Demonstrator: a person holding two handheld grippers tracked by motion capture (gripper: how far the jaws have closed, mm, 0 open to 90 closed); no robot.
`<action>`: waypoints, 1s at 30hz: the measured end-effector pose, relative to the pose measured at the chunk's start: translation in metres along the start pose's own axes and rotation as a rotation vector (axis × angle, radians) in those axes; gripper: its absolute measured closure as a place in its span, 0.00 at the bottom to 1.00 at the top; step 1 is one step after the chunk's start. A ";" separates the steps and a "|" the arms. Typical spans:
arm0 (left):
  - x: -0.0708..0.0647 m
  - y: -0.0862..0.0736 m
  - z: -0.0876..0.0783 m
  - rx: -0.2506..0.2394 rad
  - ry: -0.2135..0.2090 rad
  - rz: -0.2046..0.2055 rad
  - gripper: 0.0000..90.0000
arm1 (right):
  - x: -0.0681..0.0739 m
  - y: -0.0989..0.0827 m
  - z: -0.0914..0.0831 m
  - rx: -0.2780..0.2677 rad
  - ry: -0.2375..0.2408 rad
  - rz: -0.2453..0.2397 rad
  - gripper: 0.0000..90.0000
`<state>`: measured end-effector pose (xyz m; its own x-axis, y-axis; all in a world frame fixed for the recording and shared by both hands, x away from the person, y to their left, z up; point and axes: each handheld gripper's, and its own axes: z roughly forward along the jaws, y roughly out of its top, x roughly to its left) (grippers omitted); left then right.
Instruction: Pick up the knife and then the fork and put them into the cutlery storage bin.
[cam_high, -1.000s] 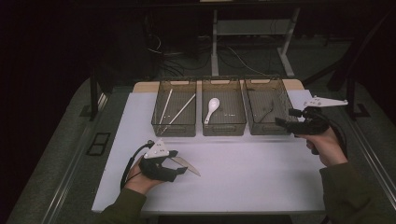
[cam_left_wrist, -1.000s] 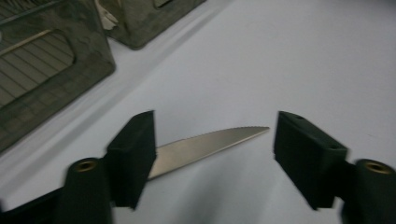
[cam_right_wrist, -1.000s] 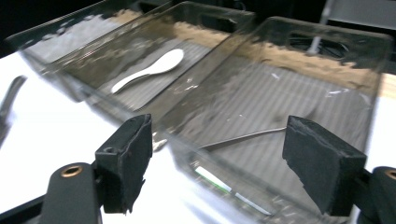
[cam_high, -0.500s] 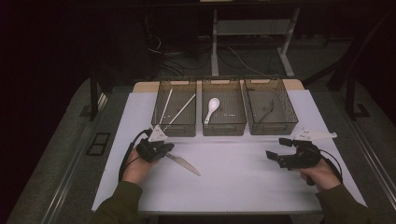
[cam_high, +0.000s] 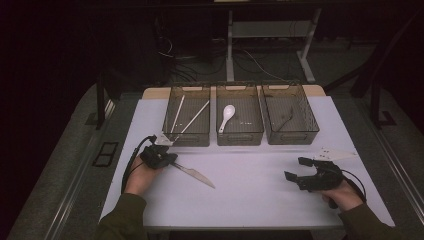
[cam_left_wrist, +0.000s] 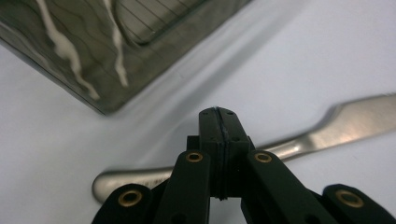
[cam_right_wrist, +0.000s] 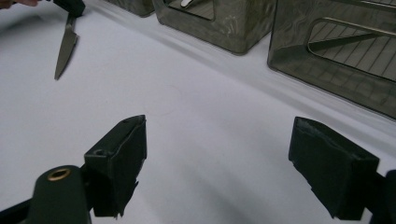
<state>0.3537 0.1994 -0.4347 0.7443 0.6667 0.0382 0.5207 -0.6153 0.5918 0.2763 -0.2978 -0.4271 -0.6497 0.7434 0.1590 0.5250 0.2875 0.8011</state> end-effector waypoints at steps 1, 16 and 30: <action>-0.001 -0.002 -0.001 0.002 -0.005 0.000 0.99 | 0.000 0.000 0.000 0.001 0.001 -0.002 0.21; -0.033 -0.023 -0.031 0.006 -0.091 0.043 0.99 | 0.000 -0.001 0.001 0.001 -0.002 0.000 0.21; -0.016 -0.028 -0.036 -0.013 0.038 0.043 0.99 | 0.000 -0.001 0.002 0.004 -0.002 0.003 0.21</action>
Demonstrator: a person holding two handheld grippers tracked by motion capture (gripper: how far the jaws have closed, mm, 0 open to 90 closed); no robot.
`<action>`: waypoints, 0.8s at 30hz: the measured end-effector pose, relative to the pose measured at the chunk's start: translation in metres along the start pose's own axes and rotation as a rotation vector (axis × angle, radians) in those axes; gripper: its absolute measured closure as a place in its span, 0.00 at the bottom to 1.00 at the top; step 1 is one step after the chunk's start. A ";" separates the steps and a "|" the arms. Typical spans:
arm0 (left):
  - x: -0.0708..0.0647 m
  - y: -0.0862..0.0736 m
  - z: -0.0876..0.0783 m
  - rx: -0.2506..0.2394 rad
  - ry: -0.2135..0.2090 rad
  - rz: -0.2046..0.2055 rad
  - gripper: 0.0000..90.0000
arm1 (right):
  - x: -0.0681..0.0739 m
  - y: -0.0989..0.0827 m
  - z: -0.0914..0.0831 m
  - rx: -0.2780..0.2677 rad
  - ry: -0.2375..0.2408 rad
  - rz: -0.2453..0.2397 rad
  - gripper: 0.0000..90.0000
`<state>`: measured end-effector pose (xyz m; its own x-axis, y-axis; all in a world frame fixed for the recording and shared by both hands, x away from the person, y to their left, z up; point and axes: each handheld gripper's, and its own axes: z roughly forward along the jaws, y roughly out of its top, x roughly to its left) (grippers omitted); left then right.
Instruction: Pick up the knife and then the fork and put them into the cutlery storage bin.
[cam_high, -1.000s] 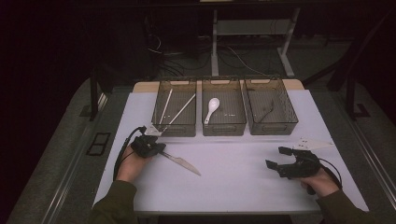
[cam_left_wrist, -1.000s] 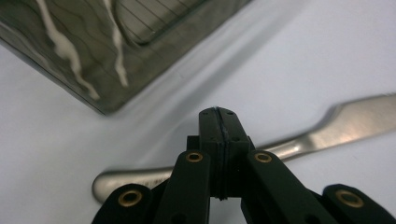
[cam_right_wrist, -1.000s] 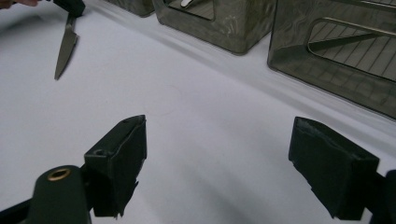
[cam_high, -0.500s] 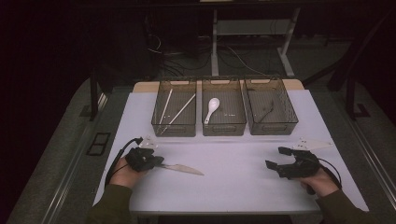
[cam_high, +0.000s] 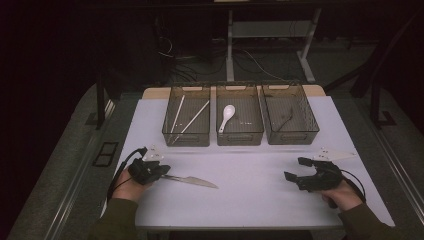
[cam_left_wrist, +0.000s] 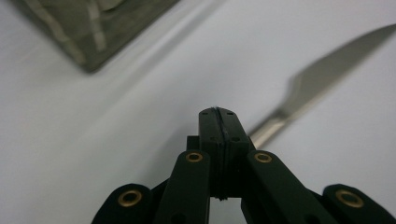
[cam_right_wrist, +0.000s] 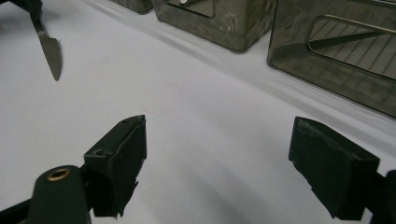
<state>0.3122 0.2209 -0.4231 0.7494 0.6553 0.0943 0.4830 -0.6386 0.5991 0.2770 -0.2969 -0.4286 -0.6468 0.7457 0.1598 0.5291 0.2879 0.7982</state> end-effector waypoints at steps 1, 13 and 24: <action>0.005 -0.003 0.002 0.017 -0.003 -0.004 0.99 | 0.000 0.000 0.000 0.000 0.000 0.000 0.21; -0.003 -0.018 -0.004 0.039 -0.131 -0.024 0.99 | 0.000 0.000 0.000 -0.002 0.002 -0.001 0.21; -0.019 -0.010 0.002 -0.089 -0.193 0.000 0.76 | 0.000 0.000 0.000 -0.004 0.004 -0.001 0.21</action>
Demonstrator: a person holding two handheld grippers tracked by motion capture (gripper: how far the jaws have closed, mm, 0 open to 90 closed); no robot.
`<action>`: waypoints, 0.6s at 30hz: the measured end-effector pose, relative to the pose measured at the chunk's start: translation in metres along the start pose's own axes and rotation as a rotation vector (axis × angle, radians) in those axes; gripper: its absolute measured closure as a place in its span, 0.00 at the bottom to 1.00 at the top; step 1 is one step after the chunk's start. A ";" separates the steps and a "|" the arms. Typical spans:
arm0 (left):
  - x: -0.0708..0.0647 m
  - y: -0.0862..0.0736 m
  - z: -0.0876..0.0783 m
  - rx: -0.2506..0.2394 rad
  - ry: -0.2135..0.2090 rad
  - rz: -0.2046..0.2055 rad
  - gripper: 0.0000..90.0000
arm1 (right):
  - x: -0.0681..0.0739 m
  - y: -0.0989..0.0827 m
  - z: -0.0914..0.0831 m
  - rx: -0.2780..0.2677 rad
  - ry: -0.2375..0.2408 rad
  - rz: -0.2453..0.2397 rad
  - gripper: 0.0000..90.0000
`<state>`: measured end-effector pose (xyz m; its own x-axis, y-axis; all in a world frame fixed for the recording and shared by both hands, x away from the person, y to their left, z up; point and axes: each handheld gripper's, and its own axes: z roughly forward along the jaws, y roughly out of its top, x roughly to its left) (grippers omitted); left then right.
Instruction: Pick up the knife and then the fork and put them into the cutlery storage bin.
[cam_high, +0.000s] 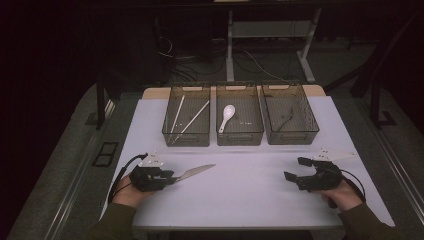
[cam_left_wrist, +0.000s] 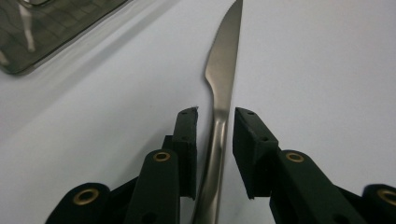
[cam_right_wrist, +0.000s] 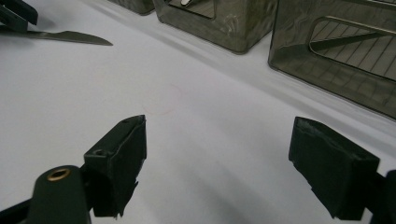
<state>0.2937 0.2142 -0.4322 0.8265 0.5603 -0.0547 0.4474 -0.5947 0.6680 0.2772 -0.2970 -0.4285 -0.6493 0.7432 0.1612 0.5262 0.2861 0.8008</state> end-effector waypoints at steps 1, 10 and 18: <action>0.000 -0.001 0.001 0.000 -0.006 -0.003 0.76 | 0.000 0.000 0.000 -0.001 0.000 0.000 0.21; 0.001 -0.006 0.008 0.010 -0.006 0.029 0.81 | 0.000 0.000 0.000 -0.001 0.003 0.002 0.21; 0.003 -0.005 0.009 0.020 -0.034 0.038 0.87 | 0.000 0.000 0.001 0.000 0.008 -0.004 0.21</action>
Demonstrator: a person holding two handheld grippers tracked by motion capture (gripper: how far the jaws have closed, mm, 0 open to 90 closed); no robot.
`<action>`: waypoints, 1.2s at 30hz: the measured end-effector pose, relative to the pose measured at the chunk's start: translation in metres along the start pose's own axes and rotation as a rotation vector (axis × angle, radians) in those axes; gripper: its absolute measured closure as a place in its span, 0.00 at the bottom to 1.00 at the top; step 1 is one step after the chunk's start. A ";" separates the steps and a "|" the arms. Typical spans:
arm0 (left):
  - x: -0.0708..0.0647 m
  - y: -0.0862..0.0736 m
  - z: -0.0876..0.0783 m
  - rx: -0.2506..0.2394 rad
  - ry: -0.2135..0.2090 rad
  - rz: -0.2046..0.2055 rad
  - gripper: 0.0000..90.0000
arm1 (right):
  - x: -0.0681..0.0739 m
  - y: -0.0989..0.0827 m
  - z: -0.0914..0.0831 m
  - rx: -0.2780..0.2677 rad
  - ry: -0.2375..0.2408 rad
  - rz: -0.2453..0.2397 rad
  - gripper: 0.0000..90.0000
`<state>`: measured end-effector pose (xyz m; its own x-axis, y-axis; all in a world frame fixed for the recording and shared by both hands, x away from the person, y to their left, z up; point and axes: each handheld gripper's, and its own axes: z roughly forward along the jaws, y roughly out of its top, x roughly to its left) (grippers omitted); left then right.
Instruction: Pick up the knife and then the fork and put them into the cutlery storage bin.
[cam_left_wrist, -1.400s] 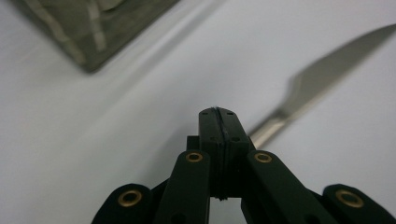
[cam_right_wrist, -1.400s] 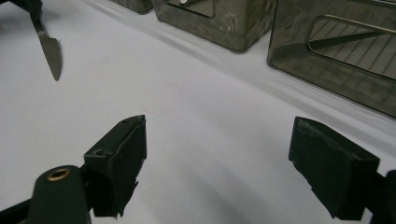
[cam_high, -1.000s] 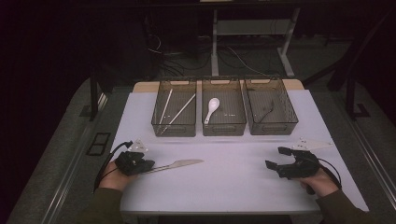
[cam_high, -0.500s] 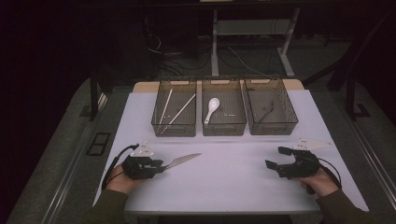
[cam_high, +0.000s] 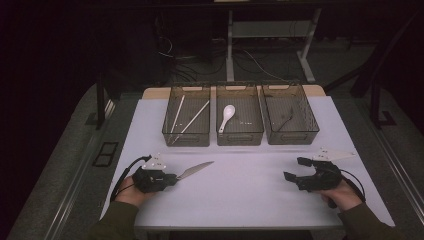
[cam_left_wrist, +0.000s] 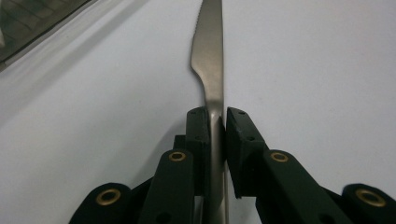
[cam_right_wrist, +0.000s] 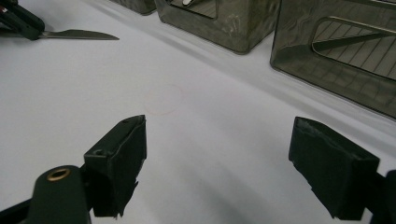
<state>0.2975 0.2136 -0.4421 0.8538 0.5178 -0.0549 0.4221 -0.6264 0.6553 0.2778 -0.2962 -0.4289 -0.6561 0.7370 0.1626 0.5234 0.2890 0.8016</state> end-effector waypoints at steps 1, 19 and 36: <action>0.000 0.000 0.000 0.002 -0.001 0.000 0.88 | 0.000 0.000 0.000 0.000 0.000 0.000 0.21; -0.016 0.021 -0.012 -0.144 -0.031 -0.013 0.88 | 0.002 0.002 -0.001 -0.018 0.013 0.007 0.21; -0.051 0.085 0.011 -0.292 -0.081 0.027 0.88 | 0.017 0.027 0.000 -0.045 0.137 0.006 0.17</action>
<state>0.2934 0.1276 -0.3913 0.8899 0.4478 -0.0863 0.3031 -0.4393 0.8457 0.2805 -0.2758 -0.4041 -0.7225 0.6477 0.2418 0.5047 0.2551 0.8248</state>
